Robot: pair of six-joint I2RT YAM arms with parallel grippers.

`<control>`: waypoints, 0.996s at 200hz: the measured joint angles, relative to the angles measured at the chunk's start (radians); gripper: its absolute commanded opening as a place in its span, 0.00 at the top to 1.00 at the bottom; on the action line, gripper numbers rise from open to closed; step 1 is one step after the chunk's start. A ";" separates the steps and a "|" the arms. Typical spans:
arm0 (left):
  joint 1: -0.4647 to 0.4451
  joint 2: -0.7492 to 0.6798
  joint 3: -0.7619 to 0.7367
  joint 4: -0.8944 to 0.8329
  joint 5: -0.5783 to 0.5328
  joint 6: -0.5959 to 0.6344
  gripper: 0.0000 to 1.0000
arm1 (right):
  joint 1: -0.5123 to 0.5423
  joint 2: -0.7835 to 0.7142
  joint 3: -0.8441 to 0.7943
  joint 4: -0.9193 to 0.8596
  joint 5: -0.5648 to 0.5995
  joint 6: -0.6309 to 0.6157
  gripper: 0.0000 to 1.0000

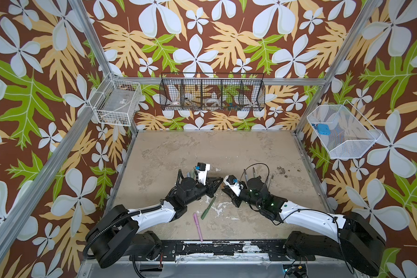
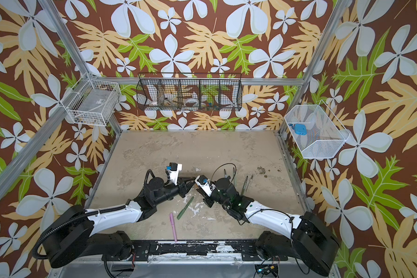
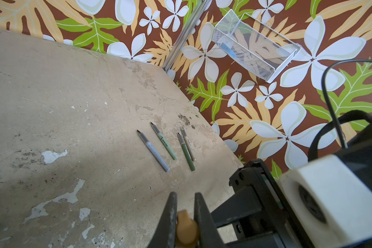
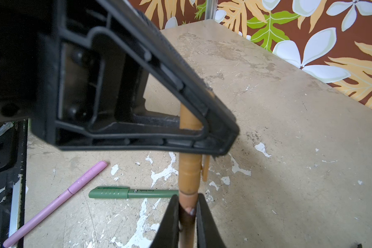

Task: Open the pen caps
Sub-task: 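Close right gripper on the lower pen body below the cap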

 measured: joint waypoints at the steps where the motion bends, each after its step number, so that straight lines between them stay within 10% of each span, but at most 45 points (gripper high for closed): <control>1: 0.000 0.000 0.000 0.000 0.000 0.000 1.00 | 0.000 0.000 0.000 0.000 0.000 0.000 0.92; 199: 0.076 -0.099 0.024 -0.135 -0.032 -0.052 1.00 | 0.058 0.115 0.087 0.050 0.150 -0.039 1.00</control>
